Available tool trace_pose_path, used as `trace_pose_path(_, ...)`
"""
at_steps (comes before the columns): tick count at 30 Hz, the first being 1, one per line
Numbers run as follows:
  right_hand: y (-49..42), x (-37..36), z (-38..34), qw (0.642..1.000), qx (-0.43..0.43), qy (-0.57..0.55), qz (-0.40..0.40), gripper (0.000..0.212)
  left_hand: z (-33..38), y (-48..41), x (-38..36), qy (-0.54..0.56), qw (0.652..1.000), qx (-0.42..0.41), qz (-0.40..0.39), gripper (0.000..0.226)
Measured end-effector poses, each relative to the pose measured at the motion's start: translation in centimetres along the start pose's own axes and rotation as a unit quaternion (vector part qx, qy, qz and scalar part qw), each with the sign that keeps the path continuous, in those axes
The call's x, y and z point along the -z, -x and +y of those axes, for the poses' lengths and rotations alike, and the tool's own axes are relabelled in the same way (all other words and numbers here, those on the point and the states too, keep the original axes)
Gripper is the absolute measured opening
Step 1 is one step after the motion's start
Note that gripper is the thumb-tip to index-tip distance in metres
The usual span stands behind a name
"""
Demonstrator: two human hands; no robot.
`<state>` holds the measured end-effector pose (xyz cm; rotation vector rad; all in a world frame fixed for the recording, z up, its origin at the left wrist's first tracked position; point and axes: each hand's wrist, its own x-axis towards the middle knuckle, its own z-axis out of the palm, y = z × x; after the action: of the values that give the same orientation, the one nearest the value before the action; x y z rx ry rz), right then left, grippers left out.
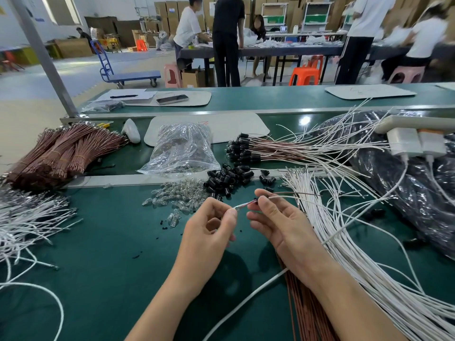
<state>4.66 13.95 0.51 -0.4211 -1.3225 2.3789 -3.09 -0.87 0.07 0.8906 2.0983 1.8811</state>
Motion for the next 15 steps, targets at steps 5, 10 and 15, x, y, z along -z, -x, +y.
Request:
trace_pose_path(5, -0.01, -0.07, -0.08, 1.0, -0.007, 0.009, 0.003, 0.034, 0.37, -0.4, 0.32, 0.121, 0.987, 0.095, -0.046, 0.021)
trace_pose_path(10, 0.5, -0.56, 0.33, 0.998, 0.012, 0.052, -0.037, 0.035, 0.52, -0.26, 0.05, 0.136, 0.982, 0.101, -0.079, 0.018)
trace_pose_path(15, 0.59, -0.58, 0.37, 0.997, 0.018, 0.062, -0.036, 0.026, 0.68, -0.15, -0.01, 0.119, 0.985, 0.092, -0.09, 0.022)
